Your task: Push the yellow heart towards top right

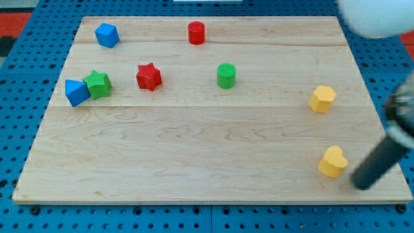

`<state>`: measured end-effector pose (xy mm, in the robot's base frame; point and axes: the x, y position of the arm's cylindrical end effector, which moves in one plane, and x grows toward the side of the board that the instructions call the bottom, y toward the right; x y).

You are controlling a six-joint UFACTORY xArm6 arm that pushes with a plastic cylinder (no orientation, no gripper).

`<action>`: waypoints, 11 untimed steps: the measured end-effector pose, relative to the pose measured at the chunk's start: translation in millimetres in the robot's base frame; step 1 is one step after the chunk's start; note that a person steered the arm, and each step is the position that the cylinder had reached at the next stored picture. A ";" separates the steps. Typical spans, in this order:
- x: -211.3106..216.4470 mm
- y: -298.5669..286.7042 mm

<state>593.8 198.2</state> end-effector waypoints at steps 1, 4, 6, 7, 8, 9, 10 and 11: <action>-52.6 -12.0; -106.8 -101.1; -158.4 -103.1; -196.5 -103.6; -228.0 -123.6; -248.6 -130.3; -276.1 -128.9; -299.3 -81.7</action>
<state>294.6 116.5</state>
